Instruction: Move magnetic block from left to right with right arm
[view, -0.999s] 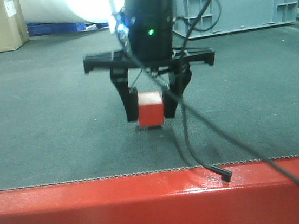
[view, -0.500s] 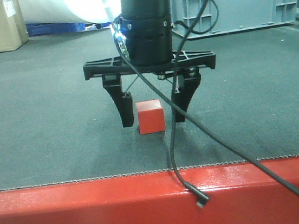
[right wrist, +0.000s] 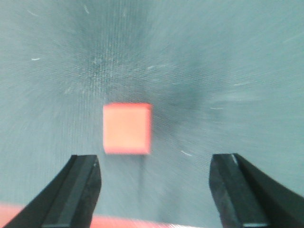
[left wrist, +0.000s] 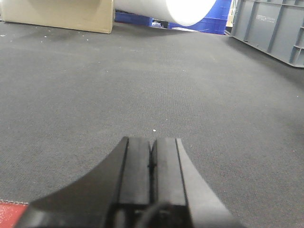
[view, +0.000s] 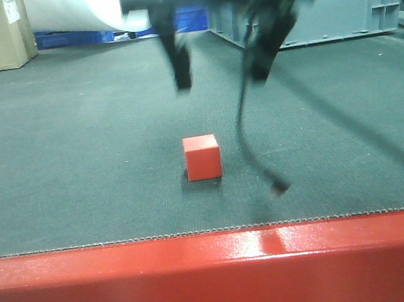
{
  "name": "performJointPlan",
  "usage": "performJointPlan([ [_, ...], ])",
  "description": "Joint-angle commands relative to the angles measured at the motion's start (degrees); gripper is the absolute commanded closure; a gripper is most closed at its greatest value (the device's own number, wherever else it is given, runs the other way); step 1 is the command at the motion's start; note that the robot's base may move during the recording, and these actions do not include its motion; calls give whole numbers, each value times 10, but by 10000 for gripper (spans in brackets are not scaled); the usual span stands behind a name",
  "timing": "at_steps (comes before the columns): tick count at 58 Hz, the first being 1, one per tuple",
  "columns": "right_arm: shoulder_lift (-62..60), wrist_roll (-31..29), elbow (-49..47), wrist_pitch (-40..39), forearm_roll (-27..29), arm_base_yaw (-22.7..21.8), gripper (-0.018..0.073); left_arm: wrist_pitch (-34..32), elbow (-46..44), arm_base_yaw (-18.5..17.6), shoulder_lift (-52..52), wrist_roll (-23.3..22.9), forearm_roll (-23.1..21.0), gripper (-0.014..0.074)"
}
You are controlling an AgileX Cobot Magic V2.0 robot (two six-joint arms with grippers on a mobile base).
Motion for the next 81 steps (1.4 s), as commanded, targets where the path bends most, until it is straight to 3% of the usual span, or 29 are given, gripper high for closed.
performJointPlan([
  [1, -73, -41, 18, -35, -16, -12, 50, -48, 5, -2, -6, -1, -3, 713],
  [10, -147, -74, 107, -90, -16, -39, 248, -48, 5, -2, -6, -1, -3, 713],
  [16, -204, -81, 187, -143, -16, -75, 419, -48, 5, -2, -6, -1, -3, 713],
  [21, -249, -84, 240, -187, -14, -105, 503, -48, 5, -2, -6, -1, -3, 713],
  [27, -298, -109, 309, -238, -10, -133, 501, -48, 5, -2, -6, -1, -3, 713],
  [42, -423, -350, 476, -421, 120, -243, 501, -48, 5, -2, -6, -1, -3, 713],
  [51, -497, -446, 565, -529, 127, -307, 501, -48, 5, -2, -6, -1, -3, 713],
  [61, -585, -458, 653, -632, 127, -350, 501, -48, 5, -2, -6, -1, -3, 713],
  [68, -674, -458, 723, -693, 127, -356, 501, -48, 5, -2, -6, -1, -3, 713],
  [81, -822, -458, 810, -686, 127, -356, 501, -48, 5, -2, -6, -1, -3, 713],
])
